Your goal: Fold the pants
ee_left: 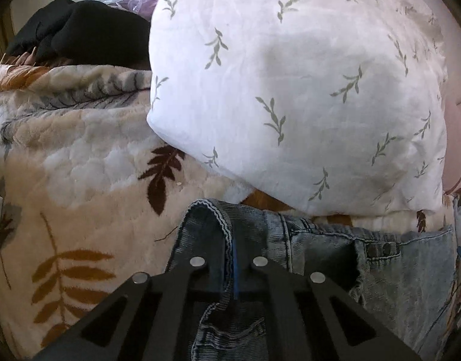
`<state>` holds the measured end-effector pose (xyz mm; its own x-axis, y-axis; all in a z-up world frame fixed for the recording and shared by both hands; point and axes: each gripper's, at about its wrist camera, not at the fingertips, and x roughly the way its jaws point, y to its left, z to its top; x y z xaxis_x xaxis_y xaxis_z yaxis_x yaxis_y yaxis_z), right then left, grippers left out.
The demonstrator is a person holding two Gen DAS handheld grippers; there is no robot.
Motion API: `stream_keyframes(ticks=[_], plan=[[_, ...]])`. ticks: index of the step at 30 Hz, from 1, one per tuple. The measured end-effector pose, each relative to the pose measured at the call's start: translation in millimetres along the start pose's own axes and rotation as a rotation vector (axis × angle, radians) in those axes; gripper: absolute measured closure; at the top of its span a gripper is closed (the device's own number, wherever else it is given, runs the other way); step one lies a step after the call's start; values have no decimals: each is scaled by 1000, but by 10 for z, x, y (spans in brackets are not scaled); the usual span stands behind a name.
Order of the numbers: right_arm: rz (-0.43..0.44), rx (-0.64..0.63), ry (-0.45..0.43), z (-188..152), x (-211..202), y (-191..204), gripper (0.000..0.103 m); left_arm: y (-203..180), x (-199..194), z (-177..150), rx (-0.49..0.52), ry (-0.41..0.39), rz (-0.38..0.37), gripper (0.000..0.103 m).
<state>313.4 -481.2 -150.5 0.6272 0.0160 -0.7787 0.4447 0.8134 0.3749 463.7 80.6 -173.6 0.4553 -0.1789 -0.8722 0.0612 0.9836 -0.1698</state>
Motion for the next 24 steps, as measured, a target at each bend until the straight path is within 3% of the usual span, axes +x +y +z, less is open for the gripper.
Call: stream_keyframes(ticks=[5,10,13,15,18,21,22,24], plan=[[11,-34,31,91,87,53,19,120,-181,38,-32,-60,-61,99],[-22,-58,53,203,261,61,19,99,-140,54,-8,-49,-47,99],[-128,-77,28,301,390,18,19,-3,-18,70,29,-37,-21,98],[-116,-69,37,343,458,-12,19,-18,77,60,19,-16,-16,90],[-137,-107,67,349,600,57,21,-53,103,56,28,-32,-12,90],[-227,-225,70,317,695,205,49,-73,112,72,21,-32,2,99],[-220,-242,75,317,686,233,70,-126,95,40,26,-31,11,99],[-221,-257,84,320,641,264,82,-171,17,23,33,-47,14,100]])
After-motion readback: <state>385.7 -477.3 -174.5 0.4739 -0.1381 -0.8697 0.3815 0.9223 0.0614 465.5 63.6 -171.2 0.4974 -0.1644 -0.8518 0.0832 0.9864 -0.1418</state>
